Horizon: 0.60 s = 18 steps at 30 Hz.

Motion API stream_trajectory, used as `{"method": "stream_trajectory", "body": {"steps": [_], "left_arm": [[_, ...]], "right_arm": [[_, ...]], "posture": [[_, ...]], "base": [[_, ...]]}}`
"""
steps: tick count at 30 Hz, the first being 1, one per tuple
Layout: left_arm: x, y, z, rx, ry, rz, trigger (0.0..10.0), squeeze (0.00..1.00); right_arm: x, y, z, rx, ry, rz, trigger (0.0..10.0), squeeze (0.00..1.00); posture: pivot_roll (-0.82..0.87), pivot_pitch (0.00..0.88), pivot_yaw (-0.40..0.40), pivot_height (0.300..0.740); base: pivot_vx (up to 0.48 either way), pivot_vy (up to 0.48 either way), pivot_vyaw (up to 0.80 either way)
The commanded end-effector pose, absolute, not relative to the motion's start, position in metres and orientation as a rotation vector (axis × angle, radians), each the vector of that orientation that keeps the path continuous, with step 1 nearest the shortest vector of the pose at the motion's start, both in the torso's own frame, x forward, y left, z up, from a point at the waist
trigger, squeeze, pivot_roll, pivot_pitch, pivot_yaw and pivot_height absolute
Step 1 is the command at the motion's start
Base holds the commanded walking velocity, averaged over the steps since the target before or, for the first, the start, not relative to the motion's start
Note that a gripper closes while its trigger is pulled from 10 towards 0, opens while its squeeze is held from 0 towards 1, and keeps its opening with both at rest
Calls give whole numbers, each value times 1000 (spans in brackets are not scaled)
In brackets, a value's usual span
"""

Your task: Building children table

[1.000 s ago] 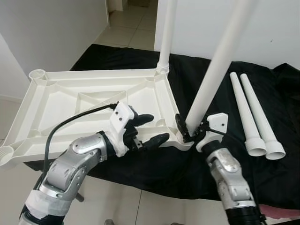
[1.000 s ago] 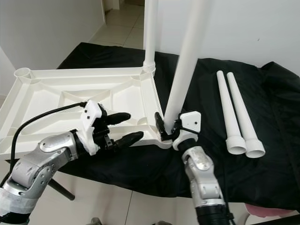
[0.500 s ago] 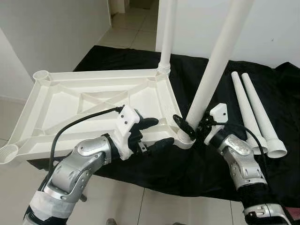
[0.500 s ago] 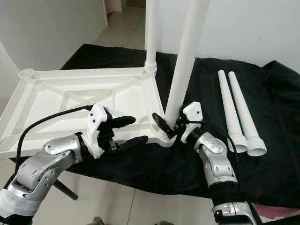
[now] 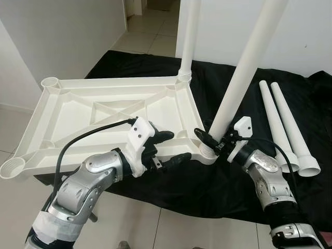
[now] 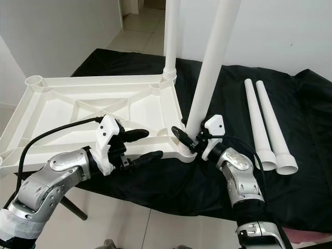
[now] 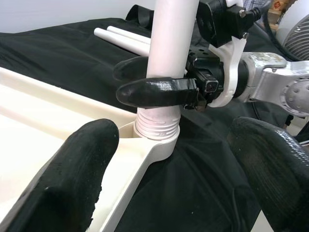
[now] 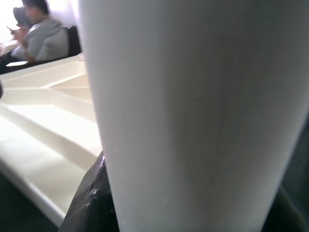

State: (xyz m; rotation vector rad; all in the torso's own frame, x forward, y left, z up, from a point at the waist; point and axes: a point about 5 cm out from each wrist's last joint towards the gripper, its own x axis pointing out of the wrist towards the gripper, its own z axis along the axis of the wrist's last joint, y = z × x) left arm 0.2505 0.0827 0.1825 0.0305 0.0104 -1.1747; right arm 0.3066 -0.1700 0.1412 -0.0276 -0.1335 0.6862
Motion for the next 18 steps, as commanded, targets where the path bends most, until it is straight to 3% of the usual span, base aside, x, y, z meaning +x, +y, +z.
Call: {"method": "stream_trajectory", "body": {"steps": [1,4,9,18], "left_arm": [[252,81,179,43,33,-1171,10000,0],[252,80,179,44,33,-1170,10000,0],[253,79,179,44,30,-1164,10000,0],[254,81,178,40,23,-1140,10000,0]], "right_arm": [[305,-168,134,40,-90,603,10000,0],[305,-166,134,40,-89,589,10000,0],[304,-159,131,-22,-83,396,10000,0],[288,-139,122,84,-1,101,10000,0]], "posture": [[-27,20,4,740],[-27,20,4,740],[-31,18,-6,740],[-30,24,-12,740]], "base": [[0,0,0],[0,0,0],[0,0,0],[0,0,0]]}}
